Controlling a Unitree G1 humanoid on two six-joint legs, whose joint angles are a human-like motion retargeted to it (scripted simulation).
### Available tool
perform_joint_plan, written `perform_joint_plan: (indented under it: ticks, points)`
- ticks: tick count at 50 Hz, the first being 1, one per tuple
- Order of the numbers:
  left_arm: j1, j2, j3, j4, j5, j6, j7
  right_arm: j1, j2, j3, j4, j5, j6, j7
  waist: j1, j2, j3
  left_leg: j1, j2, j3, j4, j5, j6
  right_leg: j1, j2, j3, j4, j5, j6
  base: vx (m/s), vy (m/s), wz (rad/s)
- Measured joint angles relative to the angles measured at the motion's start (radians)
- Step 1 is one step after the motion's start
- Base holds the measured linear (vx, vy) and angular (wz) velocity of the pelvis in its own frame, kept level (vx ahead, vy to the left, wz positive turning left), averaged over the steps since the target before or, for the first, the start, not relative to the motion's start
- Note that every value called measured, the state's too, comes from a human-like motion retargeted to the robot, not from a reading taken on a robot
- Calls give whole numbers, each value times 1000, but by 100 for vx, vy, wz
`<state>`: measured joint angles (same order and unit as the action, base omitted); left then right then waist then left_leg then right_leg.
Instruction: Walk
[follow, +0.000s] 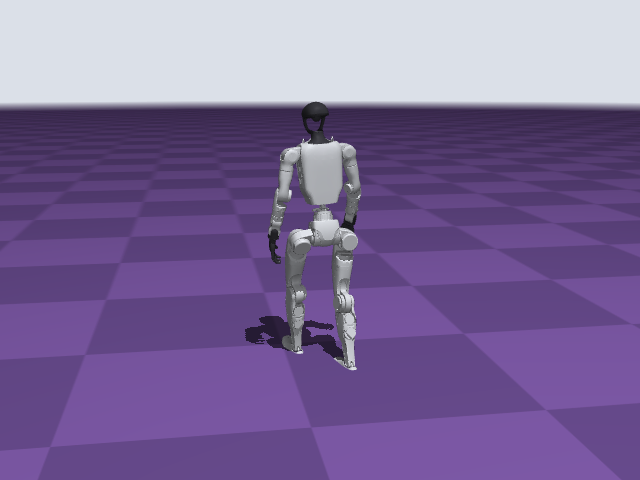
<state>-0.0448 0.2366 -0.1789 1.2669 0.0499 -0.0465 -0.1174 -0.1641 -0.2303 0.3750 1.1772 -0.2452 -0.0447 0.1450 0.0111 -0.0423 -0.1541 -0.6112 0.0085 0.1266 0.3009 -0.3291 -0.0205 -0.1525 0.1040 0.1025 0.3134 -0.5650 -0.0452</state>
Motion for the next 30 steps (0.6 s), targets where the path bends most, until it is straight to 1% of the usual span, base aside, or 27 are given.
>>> perform_joint_plan:
  ticks: [4,7,8,10,12,15,17,20,23,25,28,30]
  points:
    - [14,-11,9,7,-15,3,5,37,10,-2,20,-2,1,-5,-10,-13,-36,10,-42,-8,24,64,13,-4,-27,13,121,-71,-2,53,14,-33]
    - [14,-11,15,4,-33,3,5,57,17,-12,41,-1,5,0,-20,-43,-49,48,-96,-8,50,85,37,-13,-79,8,261,-103,23,52,16,-29]
    - [7,-6,17,2,-41,4,0,55,18,-18,48,-1,7,5,-25,-62,-40,82,-124,-2,34,81,52,-14,-112,2,323,-97,43,51,17,-25]
    - [0,0,17,-8,-51,2,-5,59,20,-24,56,-2,9,15,-34,-91,-33,142,-165,12,7,66,83,-28,-202,-55,460,-42,71,49,16,-27]
    - [5,1,8,-21,-51,-1,-8,72,21,-22,55,-2,8,19,-54,-106,-38,178,-200,19,2,40,109,-72,-266,-81,605,15,85,47,15,-17]
    - [-13,18,-4,-42,-39,0,-14,60,13,-21,39,2,7,31,-84,-119,-20,272,-246,21,-65,22,135,-167,-336,-93,799,52,78,46,13,-24]
    - [-23,27,-12,-52,-26,2,-11,54,9,-19,23,5,4,30,-105,-113,-8,329,-258,16,-96,6,141,-234,-365,-110,857,28,55,46,8,-30]
    - [-36,38,-23,-65,-7,7,-2,46,4,-15,-4,10,2,25,-135,-97,13,410,-262,4,-129,-23,139,-332,-384,-141,844,-21,29,47,3,-28]
    - [-59,43,-29,-75,8,12,2,31,-2,-16,-26,18,6,23,-152,-61,47,495,-237,-13,-166,-53,132,-398,-356,-179,710,-20,27,48,-2,-30]
    - [-66,41,-37,-80,16,10,4,29,-2,-19,-30,23,10,18,-159,-43,61,537,-224,-23,-178,-74,129,-433,-337,-197,591,4,41,49,-6,-28]
    - [-73,34,-45,-84,25,3,-2,23,0,-26,-19,31,17,17,-151,-5,77,595,-185,-31,-203,-103,124,-448,-276,-219,350,81,75,48,-8,-35]
    - [-62,26,-51,-87,29,-2,-7,33,4,-28,-9,32,18,16,-150,-8,71,614,-185,-32,-194,-127,122,-477,-268,-213,249,104,102,45,-10,-22]
